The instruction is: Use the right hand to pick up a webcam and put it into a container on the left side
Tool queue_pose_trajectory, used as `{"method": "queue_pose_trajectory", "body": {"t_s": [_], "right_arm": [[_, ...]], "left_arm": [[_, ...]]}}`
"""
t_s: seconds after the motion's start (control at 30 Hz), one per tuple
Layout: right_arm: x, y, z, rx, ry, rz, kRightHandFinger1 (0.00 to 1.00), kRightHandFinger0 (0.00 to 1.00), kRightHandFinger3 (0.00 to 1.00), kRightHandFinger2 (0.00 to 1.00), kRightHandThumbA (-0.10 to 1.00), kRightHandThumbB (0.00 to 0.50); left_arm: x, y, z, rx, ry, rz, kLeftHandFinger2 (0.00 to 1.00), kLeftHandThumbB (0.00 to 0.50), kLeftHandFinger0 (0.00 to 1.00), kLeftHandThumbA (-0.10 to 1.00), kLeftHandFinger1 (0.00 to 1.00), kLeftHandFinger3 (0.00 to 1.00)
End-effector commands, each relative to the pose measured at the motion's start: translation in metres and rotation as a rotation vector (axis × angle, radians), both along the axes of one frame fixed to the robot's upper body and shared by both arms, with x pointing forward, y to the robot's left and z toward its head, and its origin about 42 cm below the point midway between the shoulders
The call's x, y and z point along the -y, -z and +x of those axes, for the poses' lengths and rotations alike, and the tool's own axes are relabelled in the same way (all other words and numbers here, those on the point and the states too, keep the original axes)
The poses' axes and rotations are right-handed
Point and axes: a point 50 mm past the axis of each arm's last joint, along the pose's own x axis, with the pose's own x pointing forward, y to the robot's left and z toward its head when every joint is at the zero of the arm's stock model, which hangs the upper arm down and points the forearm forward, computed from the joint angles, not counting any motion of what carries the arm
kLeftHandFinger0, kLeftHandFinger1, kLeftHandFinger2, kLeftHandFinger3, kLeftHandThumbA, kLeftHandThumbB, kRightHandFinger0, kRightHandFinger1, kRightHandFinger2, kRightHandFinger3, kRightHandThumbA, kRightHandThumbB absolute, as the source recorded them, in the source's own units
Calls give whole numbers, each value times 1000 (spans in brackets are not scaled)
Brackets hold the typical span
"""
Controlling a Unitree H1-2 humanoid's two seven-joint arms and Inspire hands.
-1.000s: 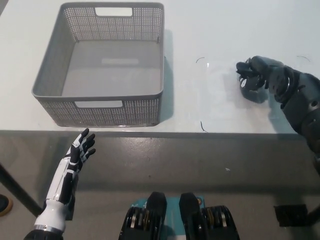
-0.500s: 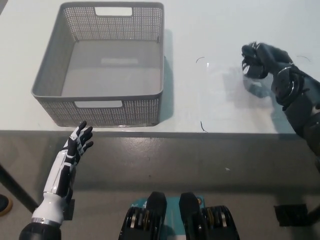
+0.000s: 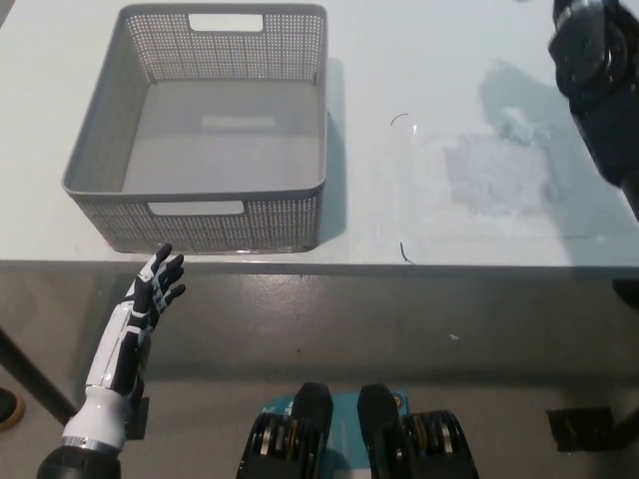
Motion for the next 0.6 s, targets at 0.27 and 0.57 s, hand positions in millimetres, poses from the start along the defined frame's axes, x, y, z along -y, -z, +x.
{"method": "queue_pose_trajectory", "body": {"t_s": [0.27,0.57], "right_arm": [[-123,-141,-48,257,-268,38,427,4,905,805,-100,188],[-216,-118,-61,196,-380,-18,359,0,808,778,-100,251]], "left_arm": [[0,-2,-1,12,35,35,1000,106,1000,1000,1000,1000],[6,-5,3,13,62,68,1000,104,1000,1000,1000,1000]]}}
